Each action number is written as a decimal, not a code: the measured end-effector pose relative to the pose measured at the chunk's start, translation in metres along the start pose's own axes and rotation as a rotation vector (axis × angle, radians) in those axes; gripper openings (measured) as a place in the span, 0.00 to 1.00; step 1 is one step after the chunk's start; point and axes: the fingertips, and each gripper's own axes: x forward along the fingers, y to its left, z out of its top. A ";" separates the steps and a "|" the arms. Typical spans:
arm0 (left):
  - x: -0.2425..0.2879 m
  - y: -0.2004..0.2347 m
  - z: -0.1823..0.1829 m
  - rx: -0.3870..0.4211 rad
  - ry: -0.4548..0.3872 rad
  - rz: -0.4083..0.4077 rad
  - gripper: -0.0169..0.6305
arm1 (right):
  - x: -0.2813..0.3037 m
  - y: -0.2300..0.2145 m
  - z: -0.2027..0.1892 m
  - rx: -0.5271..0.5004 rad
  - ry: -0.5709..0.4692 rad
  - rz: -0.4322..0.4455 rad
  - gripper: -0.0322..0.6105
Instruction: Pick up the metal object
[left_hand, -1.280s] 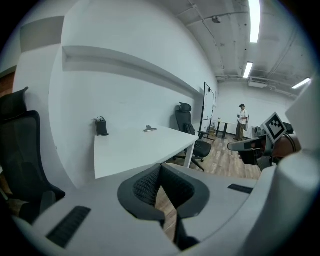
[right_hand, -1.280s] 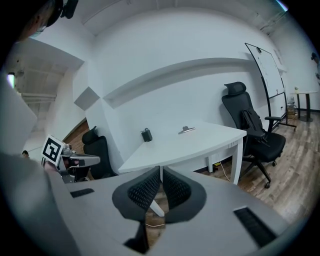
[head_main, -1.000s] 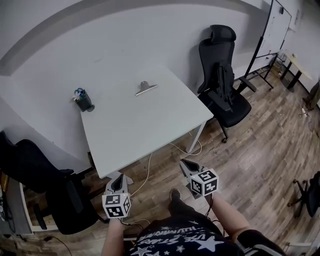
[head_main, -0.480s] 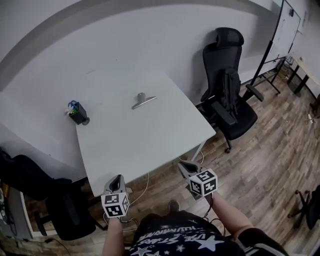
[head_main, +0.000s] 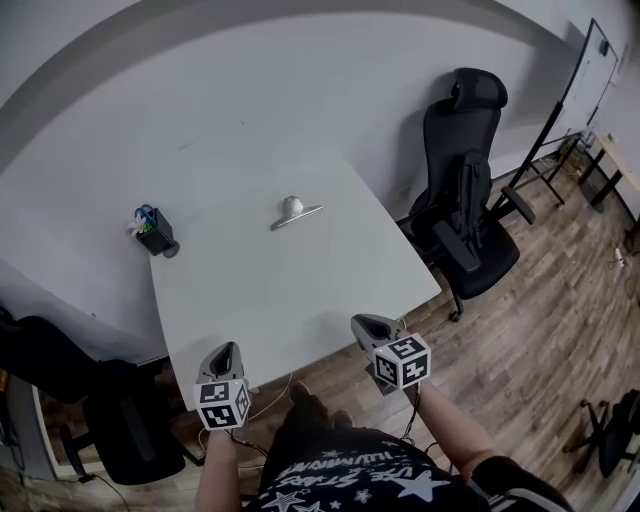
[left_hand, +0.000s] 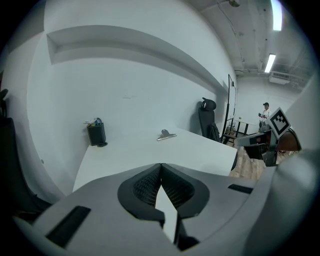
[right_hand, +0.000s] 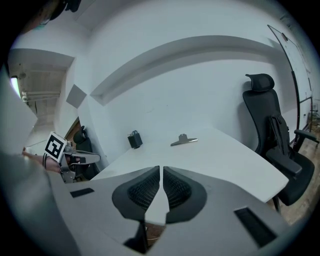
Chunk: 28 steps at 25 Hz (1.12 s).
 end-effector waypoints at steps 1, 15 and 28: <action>0.009 0.006 0.005 0.001 0.002 -0.002 0.05 | 0.007 -0.002 0.006 -0.002 -0.001 -0.006 0.13; 0.122 0.084 0.090 -0.002 -0.059 -0.087 0.05 | 0.127 -0.040 0.084 -0.051 0.090 -0.088 0.13; 0.164 0.109 0.110 -0.009 -0.052 -0.077 0.05 | 0.199 -0.064 0.125 -0.187 0.183 -0.004 0.14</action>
